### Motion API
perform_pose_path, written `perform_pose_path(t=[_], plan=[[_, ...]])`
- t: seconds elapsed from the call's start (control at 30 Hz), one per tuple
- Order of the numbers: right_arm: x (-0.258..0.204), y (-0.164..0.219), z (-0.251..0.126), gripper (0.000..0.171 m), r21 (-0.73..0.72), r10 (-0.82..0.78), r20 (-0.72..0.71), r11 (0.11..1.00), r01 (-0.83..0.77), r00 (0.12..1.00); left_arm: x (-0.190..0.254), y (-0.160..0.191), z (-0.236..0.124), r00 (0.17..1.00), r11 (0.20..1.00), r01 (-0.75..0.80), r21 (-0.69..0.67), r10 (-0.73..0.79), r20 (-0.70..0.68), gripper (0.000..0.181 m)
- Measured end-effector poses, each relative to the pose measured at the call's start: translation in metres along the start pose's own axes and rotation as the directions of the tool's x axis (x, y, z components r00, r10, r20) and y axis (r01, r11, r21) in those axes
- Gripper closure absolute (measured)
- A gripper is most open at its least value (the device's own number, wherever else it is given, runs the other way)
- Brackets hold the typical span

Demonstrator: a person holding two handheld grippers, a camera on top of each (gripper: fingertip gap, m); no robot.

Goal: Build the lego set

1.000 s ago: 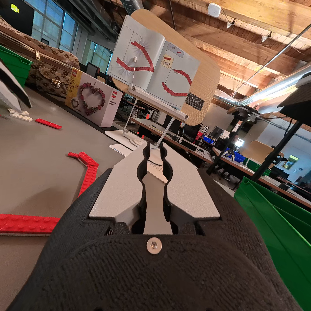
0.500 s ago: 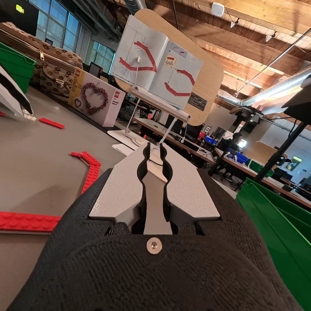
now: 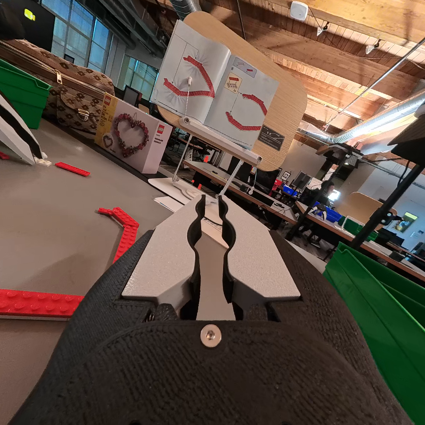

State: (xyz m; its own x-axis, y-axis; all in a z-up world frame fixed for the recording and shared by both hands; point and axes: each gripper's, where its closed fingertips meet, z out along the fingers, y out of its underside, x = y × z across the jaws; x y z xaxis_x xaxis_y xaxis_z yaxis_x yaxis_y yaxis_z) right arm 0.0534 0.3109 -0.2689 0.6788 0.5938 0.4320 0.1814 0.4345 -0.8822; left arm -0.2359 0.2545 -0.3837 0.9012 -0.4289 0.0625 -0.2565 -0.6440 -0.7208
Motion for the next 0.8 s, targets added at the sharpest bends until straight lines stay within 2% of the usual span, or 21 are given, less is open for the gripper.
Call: perform_pose_path(t=[0.03, 0.5, 0.8], plan=[[0.000, 0.000, 0.000, 0.161, 0.000, 0.000, 0.000, 1.000, 0.000, 1.000, -0.001, 0.001, 0.000, 1.000, 1.000, -0.007, -0.005, 0.007, 0.006, 0.159], [0.000, 0.000, 0.000, 0.162, -0.002, 0.002, 0.004, 1.000, -0.002, 1.000, 0.002, 0.002, -0.001, 0.998, 0.998, -0.058, -0.022, 0.058, 0.010, 0.167], [-0.001, 0.000, 0.000, 0.162, -0.002, 0.001, 0.006, 1.000, -0.001, 1.000, 0.072, -0.045, -0.006, 0.955, 0.982, -0.104, 0.158, 0.143, -0.260, 0.167]])
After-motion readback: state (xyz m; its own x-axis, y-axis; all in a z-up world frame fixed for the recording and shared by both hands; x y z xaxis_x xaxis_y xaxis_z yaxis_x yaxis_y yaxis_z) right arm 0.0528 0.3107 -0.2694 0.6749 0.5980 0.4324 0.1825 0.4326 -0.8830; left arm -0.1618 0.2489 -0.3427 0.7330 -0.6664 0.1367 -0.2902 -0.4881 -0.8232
